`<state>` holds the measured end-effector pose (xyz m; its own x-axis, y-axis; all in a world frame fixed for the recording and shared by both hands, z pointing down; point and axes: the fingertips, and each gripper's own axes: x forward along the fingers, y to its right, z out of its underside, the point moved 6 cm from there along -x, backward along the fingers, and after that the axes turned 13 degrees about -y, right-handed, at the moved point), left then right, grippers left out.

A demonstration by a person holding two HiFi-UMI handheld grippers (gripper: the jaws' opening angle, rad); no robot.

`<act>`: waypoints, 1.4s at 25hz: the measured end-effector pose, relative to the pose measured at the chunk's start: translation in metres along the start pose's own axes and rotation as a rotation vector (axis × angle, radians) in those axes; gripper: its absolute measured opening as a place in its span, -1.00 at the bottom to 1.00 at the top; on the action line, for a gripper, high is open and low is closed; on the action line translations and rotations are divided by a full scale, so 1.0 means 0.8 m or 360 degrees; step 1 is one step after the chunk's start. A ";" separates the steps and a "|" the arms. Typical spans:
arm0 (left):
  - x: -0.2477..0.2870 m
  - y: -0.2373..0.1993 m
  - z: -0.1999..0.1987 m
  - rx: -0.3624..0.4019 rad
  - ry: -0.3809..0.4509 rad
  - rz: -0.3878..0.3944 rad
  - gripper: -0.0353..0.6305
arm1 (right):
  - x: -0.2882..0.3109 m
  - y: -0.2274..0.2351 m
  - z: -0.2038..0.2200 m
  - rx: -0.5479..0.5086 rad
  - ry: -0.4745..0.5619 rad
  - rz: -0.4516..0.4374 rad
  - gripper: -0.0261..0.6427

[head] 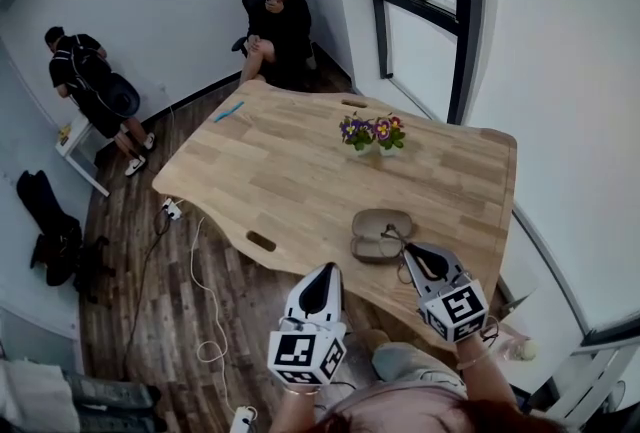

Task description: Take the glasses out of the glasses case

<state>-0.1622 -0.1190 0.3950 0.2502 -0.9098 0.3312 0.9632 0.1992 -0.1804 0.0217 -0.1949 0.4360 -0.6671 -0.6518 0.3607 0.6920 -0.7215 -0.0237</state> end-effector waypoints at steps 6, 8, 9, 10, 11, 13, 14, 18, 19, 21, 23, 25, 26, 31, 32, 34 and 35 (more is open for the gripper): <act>-0.027 0.003 -0.002 0.0022 0.0031 0.0017 -0.89 | -0.030 -0.015 -0.012 -0.0001 0.0114 0.0076 -0.88; -0.037 0.003 -0.003 0.0026 0.0047 0.0025 -0.89 | -0.038 -0.020 -0.016 -0.0007 0.0125 0.0110 -0.88; -0.042 0.003 -0.004 0.0030 0.0054 0.0028 -0.89 | -0.041 -0.022 -0.017 -0.0009 0.0134 0.0123 -0.88; -0.047 0.004 -0.004 0.0034 0.0059 0.0030 -0.89 | -0.045 -0.026 -0.018 -0.0010 0.0146 0.0132 -0.88; -0.052 0.004 -0.003 0.0039 0.0062 0.0032 -0.89 | -0.049 -0.030 -0.017 -0.0008 0.0160 0.0137 -0.88; -0.063 0.007 -0.002 0.0051 0.0069 0.0038 -0.89 | -0.058 -0.038 -0.016 -0.0004 0.0182 0.0148 -0.88; -0.068 0.008 -0.002 0.0057 0.0072 0.0040 -0.89 | -0.062 -0.042 -0.017 -0.0004 0.0189 0.0154 -0.88; -0.086 0.015 -0.001 0.0070 0.0078 0.0060 -0.89 | -0.080 -0.057 -0.021 -0.0008 0.0203 0.0177 -0.88; -0.089 0.016 -0.001 0.0070 0.0080 0.0064 -0.89 | -0.084 -0.059 -0.022 -0.0007 0.0209 0.0182 -0.88; -0.093 0.018 0.001 0.0066 0.0083 0.0068 -0.89 | -0.092 -0.063 -0.024 -0.0008 0.0223 0.0188 -0.88; -0.098 0.020 0.004 0.0062 0.0086 0.0069 -0.89 | -0.099 -0.068 -0.024 -0.0013 0.0235 0.0190 -0.88; -0.103 0.022 0.006 0.0068 0.0090 0.0070 -0.89 | -0.104 -0.073 -0.024 -0.0020 0.0244 0.0192 -0.88; -0.106 0.022 0.006 0.0073 0.0093 0.0071 -0.89 | -0.107 -0.076 -0.024 -0.0022 0.0248 0.0190 -0.88; -0.121 0.029 0.006 0.0098 0.0099 0.0068 -0.89 | -0.122 -0.091 -0.026 -0.0036 0.0266 0.0183 -0.88; -0.124 0.031 0.006 0.0100 0.0097 0.0067 -0.89 | -0.125 -0.093 -0.026 -0.0037 0.0266 0.0182 -0.88; -0.129 0.034 0.009 0.0103 0.0093 0.0065 -0.89 | -0.131 -0.097 -0.026 -0.0042 0.0269 0.0181 -0.88; -0.131 0.035 0.011 0.0105 0.0092 0.0064 -0.89 | -0.134 -0.099 -0.025 -0.0044 0.0271 0.0181 -0.88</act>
<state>-0.1603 -0.0150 0.3632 0.2847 -0.9196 0.2708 0.9573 0.2578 -0.1308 0.0327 -0.0727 0.3804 -0.6237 -0.7579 0.1913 0.7594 -0.6455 -0.0817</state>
